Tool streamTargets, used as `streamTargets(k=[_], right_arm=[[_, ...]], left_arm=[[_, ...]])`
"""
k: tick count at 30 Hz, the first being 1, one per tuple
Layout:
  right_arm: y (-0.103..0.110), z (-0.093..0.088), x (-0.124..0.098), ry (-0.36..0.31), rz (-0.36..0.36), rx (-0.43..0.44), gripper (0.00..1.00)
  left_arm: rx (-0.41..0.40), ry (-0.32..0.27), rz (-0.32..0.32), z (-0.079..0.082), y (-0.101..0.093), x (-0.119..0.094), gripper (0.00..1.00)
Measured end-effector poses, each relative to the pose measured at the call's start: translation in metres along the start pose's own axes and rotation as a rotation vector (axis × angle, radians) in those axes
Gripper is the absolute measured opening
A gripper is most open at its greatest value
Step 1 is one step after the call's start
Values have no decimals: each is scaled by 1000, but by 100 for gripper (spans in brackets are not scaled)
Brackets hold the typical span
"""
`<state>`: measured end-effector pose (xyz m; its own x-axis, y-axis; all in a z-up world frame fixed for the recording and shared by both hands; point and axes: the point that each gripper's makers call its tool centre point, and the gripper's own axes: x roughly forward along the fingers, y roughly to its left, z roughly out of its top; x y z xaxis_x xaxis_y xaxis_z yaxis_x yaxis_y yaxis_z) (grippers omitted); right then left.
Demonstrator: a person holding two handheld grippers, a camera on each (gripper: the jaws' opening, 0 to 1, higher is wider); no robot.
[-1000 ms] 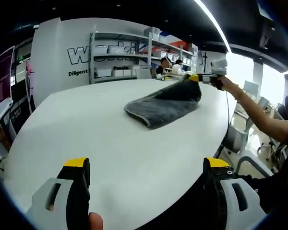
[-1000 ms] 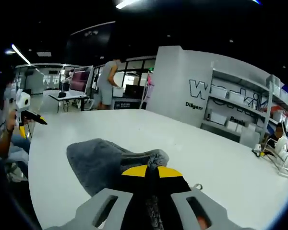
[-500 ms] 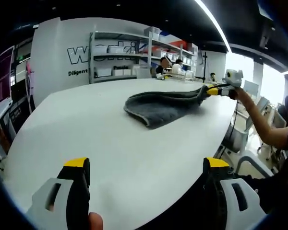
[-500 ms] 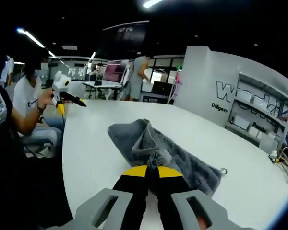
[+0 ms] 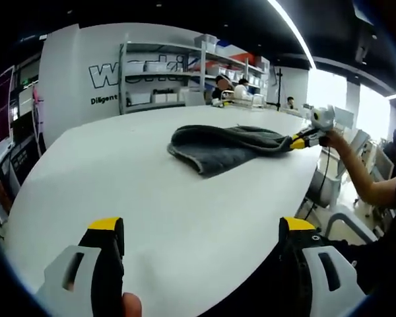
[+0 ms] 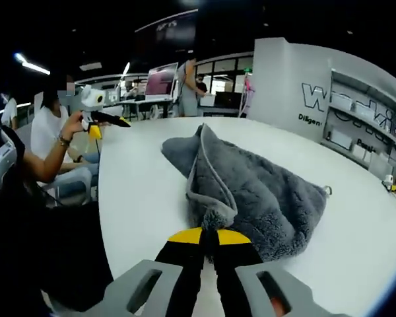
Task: Open the folded towel by lifting each exposed corner and separating the folded layers until the towel lies flat within the target outline without major curled edges
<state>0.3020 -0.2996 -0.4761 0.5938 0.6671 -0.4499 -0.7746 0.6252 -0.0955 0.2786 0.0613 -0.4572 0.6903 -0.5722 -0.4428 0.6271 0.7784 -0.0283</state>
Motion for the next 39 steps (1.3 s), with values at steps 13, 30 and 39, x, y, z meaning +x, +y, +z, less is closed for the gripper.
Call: streamTargets(k=[13, 30, 39], right_arm=[[7, -8, 4, 71, 21, -22, 2], [12, -10, -1, 64, 42, 4, 2], [13, -8, -1, 76, 44, -16, 2]], left_arm=[[163, -207, -106, 80, 9, 52, 94], [358, -119, -98, 116, 30, 158, 78], [417, -161, 24, 127, 48, 180, 46]])
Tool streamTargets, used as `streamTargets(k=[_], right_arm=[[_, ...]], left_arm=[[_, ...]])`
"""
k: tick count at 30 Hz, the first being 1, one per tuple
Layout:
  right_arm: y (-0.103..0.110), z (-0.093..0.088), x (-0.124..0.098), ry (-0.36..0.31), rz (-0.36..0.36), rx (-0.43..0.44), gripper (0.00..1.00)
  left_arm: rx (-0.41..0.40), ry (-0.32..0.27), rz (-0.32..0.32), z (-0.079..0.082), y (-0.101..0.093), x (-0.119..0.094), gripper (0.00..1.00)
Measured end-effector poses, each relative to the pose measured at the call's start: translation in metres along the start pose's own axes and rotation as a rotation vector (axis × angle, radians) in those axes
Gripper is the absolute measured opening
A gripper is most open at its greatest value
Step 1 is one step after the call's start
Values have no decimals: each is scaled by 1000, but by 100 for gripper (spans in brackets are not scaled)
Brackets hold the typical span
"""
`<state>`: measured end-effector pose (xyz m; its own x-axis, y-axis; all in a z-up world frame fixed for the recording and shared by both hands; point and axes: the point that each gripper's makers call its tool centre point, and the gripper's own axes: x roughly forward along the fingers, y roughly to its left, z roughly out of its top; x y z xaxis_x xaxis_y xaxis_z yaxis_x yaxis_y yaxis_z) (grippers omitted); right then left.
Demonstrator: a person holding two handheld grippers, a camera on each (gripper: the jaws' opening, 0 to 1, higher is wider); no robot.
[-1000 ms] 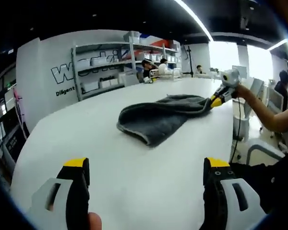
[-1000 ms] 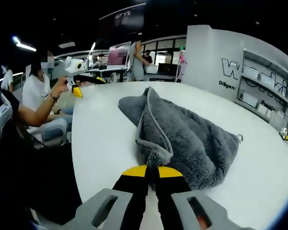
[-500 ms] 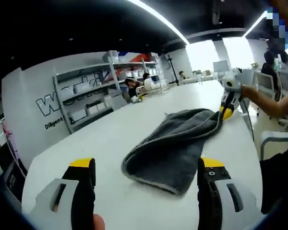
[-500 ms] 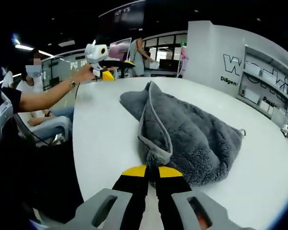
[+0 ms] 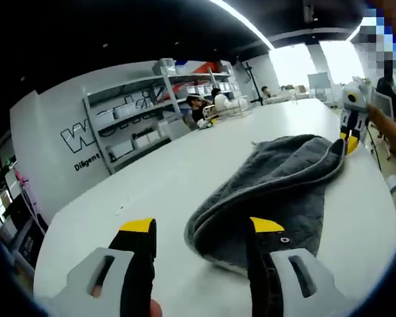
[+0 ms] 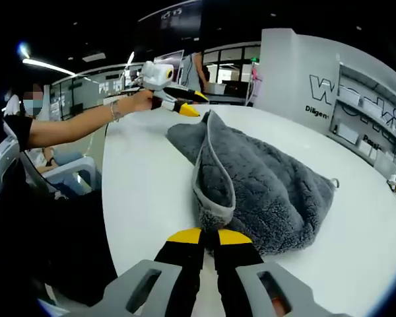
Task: Open the folded towel by lifting each exposed corner and separating the folded layers until the towel lies flat within the target outline without major curled edges
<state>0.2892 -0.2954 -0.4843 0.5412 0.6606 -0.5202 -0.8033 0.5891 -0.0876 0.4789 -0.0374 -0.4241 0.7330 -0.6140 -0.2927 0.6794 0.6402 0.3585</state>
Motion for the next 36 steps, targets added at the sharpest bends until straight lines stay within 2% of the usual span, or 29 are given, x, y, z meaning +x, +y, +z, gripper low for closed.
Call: streamTargets(k=[2, 6, 10, 13, 15, 18, 23, 26, 29, 31, 33, 36], right_arm=[[0, 0, 0, 1, 1, -2, 2], [0, -1, 0, -2, 4, 2, 2], [1, -2, 1, -4, 8, 3, 2], [0, -4, 0, -9, 11, 7, 2], [0, -4, -1, -16, 12, 15, 2], [-1, -5, 0, -26, 16, 31, 2], [-2, -4, -1, -38, 9, 41, 2], [-4, -4, -2, -47, 1, 55, 2], [-8, -3, -5, -62, -15, 65, 2], [-13, -1, -10, -81, -35, 77, 2], [-19, 1, -15, -110, -60, 105, 2], [-25, 1, -22, -136, -81, 137, 2]], left_arm=[[14, 7, -12, -2, -3, 5, 38], [0, 21, -43, -7, -10, 12, 33], [-7, 16, -52, -9, -13, 15, 14], [-10, 2, -46, -8, -12, 15, 5], [-19, -3, -52, -9, -12, 14, 4], [-77, -17, -76, -9, -13, 12, 3], [-109, -27, -108, -9, -18, 9, 2], [-149, -84, -151, 0, -25, 4, 2], [-134, -99, -167, 3, -29, -4, 1], [-138, -132, -194, 9, -33, -13, 1], [-170, -188, -229, 19, -38, -22, 1], [-166, -220, -253, 26, -42, -38, 1]])
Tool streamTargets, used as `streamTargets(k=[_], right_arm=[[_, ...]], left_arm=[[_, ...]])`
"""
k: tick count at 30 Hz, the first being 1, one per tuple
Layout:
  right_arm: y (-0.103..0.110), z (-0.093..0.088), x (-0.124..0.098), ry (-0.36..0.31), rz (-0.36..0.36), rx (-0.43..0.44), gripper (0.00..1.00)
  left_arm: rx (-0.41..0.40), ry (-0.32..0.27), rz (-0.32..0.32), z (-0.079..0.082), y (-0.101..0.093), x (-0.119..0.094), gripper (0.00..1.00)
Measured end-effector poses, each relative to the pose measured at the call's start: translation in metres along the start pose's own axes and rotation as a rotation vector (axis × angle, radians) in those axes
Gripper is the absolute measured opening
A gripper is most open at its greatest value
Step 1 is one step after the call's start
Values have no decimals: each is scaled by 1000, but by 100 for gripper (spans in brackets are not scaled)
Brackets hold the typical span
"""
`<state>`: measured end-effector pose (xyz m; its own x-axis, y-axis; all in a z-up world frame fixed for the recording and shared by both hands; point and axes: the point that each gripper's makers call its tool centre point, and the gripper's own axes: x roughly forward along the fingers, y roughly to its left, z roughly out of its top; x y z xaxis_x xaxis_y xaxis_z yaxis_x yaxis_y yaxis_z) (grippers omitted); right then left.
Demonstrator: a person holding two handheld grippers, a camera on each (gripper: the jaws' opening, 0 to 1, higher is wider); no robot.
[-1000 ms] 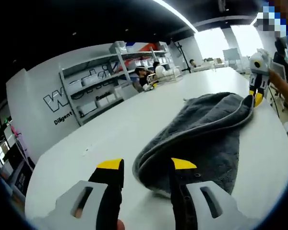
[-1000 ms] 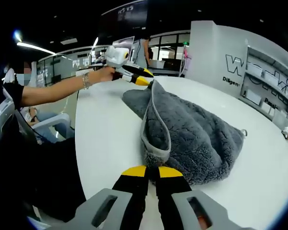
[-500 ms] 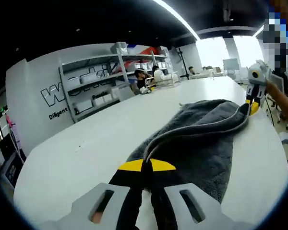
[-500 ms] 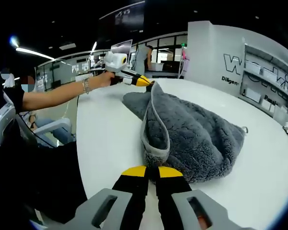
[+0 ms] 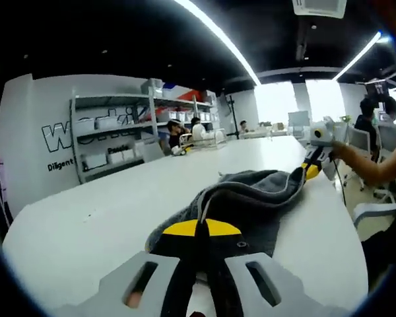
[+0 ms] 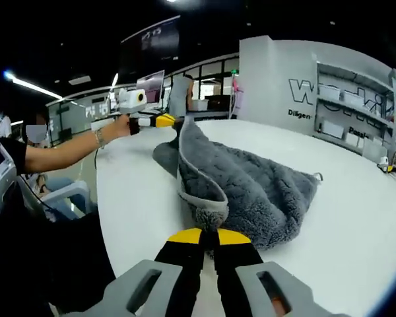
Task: Open the folded towel by lifting each exposed corner and separating the folded layers until the towel lies flat within the target outline without major curled edges
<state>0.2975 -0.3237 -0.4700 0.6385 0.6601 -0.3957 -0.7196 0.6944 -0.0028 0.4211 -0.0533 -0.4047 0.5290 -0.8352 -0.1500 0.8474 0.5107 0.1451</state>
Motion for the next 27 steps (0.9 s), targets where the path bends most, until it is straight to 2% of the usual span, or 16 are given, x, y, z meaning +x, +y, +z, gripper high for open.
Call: streamTargets(k=[6, 8, 15, 20, 22, 25, 27], right_arm=[[-14, 2, -15, -41, -51, 43, 2], [-18, 4, -21, -62, -65, 62, 2], [-31, 7, -42, -124, -119, 118, 2], [-32, 1, -52, -129, -133, 142, 2], [-29, -3, -54, -117, -130, 139, 2], [-26, -6, -56, -106, -127, 135, 2], [-25, -10, -56, -91, -126, 133, 2]], left_arm=[[38, -49, -63, 19, -29, -20, 1], [48, -78, -110, 28, -46, -28, 2], [115, -64, -200, 33, -90, -42, 2], [121, -41, -275, 29, -115, -49, 2], [117, -18, -325, 21, -129, -53, 2], [119, 15, -357, 10, -139, -55, 2], [68, 18, -403, 4, -148, -58, 2]])
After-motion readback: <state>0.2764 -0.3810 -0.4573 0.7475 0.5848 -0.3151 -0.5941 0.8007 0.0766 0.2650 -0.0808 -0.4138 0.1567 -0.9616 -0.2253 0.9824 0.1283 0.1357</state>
